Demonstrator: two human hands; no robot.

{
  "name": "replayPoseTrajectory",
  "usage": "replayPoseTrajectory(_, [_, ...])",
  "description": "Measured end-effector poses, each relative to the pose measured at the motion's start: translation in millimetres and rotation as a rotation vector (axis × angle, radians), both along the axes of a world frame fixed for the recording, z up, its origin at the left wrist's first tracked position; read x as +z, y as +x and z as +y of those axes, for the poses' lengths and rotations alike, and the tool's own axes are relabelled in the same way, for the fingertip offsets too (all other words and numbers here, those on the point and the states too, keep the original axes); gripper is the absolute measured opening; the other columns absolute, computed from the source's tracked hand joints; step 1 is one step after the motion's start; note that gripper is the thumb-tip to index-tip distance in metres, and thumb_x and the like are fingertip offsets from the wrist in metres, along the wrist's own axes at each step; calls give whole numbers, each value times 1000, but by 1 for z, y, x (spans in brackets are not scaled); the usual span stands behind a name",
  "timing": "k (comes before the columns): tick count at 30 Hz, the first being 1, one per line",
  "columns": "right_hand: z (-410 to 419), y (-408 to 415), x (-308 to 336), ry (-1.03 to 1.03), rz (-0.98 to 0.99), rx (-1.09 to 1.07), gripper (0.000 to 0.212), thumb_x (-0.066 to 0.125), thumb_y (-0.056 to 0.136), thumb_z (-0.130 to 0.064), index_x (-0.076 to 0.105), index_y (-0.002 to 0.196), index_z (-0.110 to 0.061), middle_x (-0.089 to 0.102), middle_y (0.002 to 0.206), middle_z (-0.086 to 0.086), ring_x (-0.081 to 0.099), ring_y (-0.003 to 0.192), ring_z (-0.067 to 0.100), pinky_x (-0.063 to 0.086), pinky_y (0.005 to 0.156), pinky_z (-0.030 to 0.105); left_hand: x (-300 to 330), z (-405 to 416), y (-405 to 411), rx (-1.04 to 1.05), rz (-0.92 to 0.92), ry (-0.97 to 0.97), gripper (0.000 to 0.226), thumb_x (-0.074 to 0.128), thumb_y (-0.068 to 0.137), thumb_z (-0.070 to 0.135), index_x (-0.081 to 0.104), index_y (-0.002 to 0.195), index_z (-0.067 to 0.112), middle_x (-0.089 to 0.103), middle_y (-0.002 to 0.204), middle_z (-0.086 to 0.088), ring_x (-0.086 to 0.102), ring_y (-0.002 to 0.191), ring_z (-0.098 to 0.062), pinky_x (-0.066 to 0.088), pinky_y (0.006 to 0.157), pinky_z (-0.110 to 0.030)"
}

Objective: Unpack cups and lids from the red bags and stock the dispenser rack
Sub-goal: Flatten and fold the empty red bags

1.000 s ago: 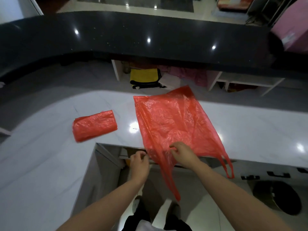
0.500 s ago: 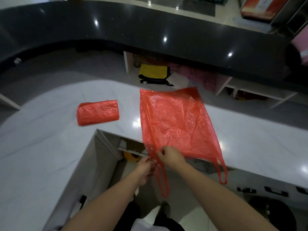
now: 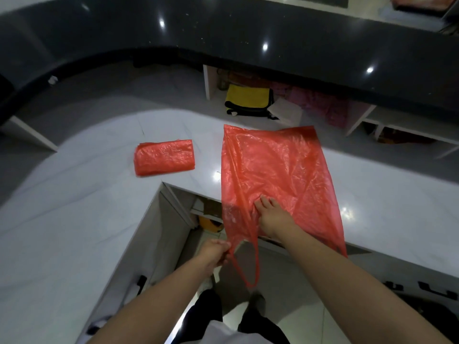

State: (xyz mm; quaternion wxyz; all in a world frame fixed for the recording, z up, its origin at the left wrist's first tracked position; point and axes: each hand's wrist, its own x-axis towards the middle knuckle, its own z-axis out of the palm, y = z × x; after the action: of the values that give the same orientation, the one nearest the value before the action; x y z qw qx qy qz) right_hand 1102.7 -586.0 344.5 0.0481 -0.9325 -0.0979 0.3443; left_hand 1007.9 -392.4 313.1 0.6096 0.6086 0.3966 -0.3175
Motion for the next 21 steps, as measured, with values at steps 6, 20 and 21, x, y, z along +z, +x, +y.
replayPoseTrajectory(6, [-7,-2,-1,86,-87,2,47,35,103,-22,38,150,-19,26,160,4,27,145,32,42,107,50,16,3,10,-253,-488,507,11,58,97,34,58,103,25,56,113,2,55,91,-3,49,76,-27])
replayPoseTrajectory(20, [-79,-23,31,94,-410,-276,36,45,100,-29,66,126,-15,58,136,8,52,125,30,45,102,41,23,-24,43,-295,-397,452,15,66,92,22,72,84,11,73,91,-9,70,90,-29,58,84,-41])
replayPoseTrajectory(21, [-87,-26,33,74,-467,-353,35,47,98,-30,67,123,-15,61,129,7,55,119,30,46,98,41,23,-22,42,-234,-396,416,15,63,93,22,70,84,12,72,86,-7,70,88,-29,58,83,-42])
